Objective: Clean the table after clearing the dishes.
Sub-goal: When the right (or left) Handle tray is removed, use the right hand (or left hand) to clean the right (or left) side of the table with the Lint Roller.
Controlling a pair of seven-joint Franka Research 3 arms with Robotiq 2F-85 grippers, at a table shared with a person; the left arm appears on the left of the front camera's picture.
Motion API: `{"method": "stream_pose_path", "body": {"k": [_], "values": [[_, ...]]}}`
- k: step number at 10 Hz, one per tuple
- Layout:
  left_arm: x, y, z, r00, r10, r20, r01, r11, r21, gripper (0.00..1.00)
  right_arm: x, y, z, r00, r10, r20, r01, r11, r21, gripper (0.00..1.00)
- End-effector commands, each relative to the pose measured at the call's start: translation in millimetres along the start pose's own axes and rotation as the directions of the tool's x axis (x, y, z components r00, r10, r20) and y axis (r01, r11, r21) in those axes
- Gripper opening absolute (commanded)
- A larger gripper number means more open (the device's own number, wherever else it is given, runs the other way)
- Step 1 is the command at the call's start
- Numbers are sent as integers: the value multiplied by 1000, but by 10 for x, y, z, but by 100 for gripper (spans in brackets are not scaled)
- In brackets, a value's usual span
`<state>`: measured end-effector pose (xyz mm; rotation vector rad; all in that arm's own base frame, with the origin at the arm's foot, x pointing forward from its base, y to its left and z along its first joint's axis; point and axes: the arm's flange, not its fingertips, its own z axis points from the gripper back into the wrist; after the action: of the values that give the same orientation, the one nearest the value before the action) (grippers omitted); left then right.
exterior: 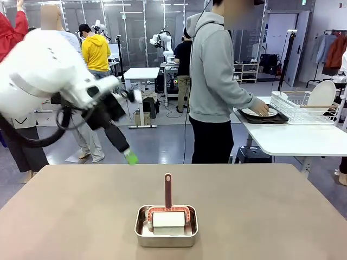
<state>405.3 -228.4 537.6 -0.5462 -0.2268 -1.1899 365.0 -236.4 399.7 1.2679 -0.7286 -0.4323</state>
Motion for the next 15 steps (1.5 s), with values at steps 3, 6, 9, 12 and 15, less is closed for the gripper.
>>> {"method": "stream_pose_path", "body": {"k": [3, 6, 9, 12, 15], "values": [[32, -105, -396, 988, -133, -80, 136, 990, 38, 100, -11, 33, 23, 1000, 3, -15, -3, 1000, -3, 100], [95, -135, -439, 983, -103, -149, 103, 995, -9, 100, -11, 33, 23, 1000, 3, -15, -3, 1000, -3, 100], [160, -125, -353, 973, -138, -185, 153, 986, 69, 100, -11, 33, 23, 1000, 3, -15, -3, 1000, -3, 100], [655, 124, -302, 919, -245, -310, 294, 948, 122, 100, -11, 33, 23, 1000, 3, -15, -3, 1000, -3, 100], [1124, 366, -512, 875, -305, -377, 372, 921, 118, 100, -11, 33, 23, 1000, 3, -15, -3, 1000, -3, 100]]}}
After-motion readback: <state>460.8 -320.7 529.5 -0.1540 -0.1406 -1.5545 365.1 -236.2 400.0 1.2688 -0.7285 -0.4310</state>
